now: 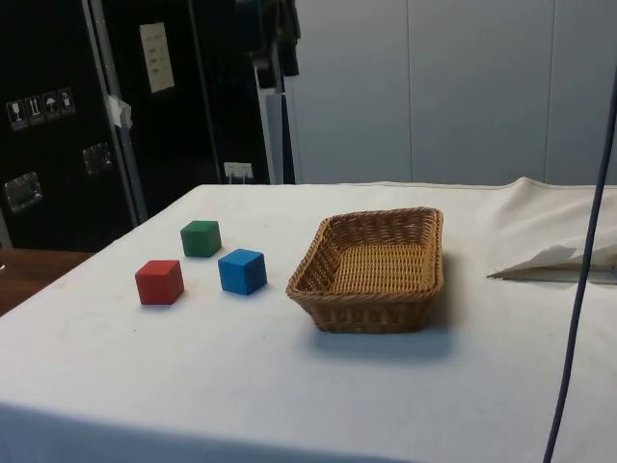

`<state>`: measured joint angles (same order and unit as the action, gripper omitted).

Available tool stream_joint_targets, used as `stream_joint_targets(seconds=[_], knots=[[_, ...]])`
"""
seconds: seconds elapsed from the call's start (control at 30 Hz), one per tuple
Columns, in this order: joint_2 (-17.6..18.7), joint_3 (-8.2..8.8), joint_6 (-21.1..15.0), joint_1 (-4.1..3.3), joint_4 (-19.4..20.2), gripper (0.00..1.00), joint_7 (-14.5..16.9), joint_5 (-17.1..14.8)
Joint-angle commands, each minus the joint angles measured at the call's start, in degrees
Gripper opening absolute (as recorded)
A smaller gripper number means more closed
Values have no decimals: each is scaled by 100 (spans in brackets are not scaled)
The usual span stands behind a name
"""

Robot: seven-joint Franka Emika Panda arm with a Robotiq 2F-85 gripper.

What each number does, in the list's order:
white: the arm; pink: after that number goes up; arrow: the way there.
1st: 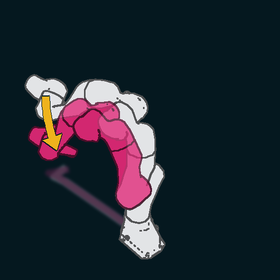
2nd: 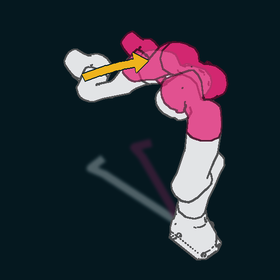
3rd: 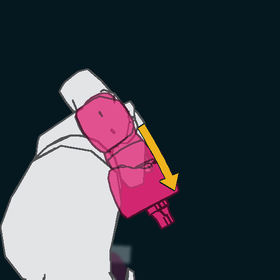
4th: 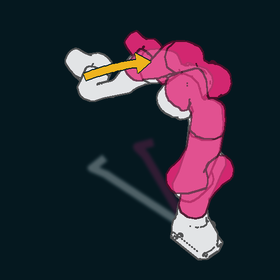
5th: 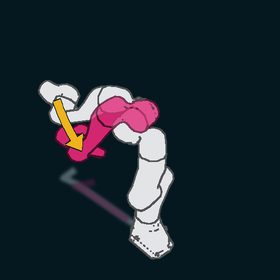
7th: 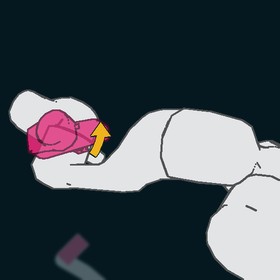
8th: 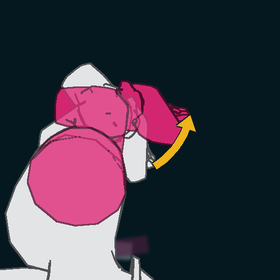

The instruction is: Pick up exactly two blocks and place them into the basket.

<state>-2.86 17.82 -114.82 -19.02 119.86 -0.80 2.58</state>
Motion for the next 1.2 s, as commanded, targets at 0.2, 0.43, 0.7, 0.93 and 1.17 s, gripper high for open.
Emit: stream_joint_targets(seconds=[0.2,0.43,0.7,0.93,1.17], knots=[[309,-69,-264,0,-69,100,0,-138],[676,-138,-665,-11,-69,100,-11,-378],[997,-252,-968,-11,-34,100,-52,-613],[1335,-344,-1220,-6,-103,100,-63,-842],[1667,-424,-1387,0,-241,100,-63,-951]])
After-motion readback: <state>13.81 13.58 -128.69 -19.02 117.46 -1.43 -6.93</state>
